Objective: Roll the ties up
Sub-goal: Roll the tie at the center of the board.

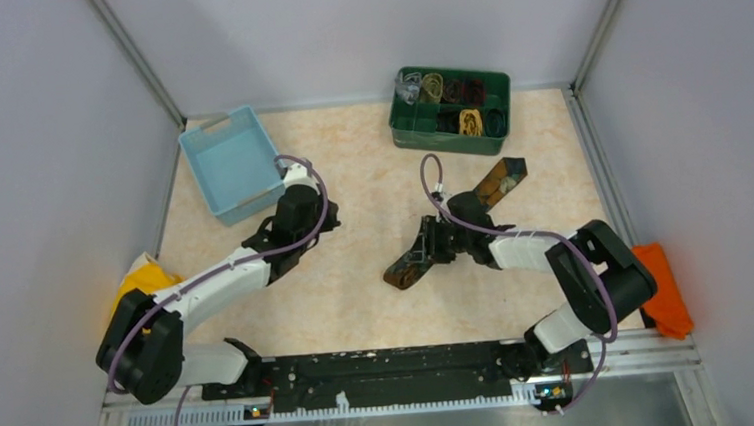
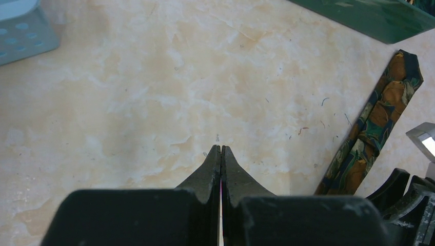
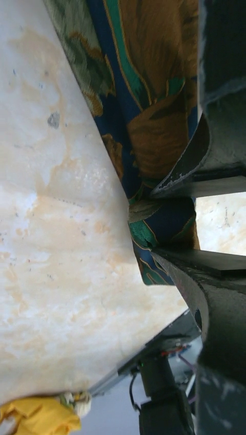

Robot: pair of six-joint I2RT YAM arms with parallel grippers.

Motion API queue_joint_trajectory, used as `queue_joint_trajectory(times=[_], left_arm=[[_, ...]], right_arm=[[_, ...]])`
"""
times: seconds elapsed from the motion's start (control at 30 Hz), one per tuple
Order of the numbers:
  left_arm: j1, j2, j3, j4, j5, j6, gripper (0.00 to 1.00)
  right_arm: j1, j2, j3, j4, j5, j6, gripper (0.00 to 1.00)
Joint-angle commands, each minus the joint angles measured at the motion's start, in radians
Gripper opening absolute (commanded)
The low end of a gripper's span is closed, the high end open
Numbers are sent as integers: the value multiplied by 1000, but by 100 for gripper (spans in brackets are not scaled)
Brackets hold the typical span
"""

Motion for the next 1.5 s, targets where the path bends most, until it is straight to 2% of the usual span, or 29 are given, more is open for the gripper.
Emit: queue_joint_trajectory(times=[0.0,0.17,0.33,0.5,0.7,0.93,1.0,1.3,1.47], left_arm=[[-16,38,39,32,33,10,0],[-26,74,48,38,46,8,0],[-35,104,49,61,94,15,0],[-40,174,57,80,205,3,0],[-44,307,75,61,308,-7,0],[-71,390,45,175,488,-46,0],[-84,405,46,185,510,-50,0],[-128,465,65,223,563,-61,0],[-154,471,66,211,566,-62,0]], right_arm=[[-2,-61,60,-177,102,-131,40],[10,-86,90,-273,148,-184,40],[39,-66,102,-297,209,-211,38],[76,-124,131,-317,256,-219,38],[97,-240,195,-427,304,-236,40],[105,-313,181,-510,392,-255,39],[104,-314,180,-532,405,-252,37],[141,-350,62,-502,368,-192,1],[169,-324,29,-482,349,-176,0]])
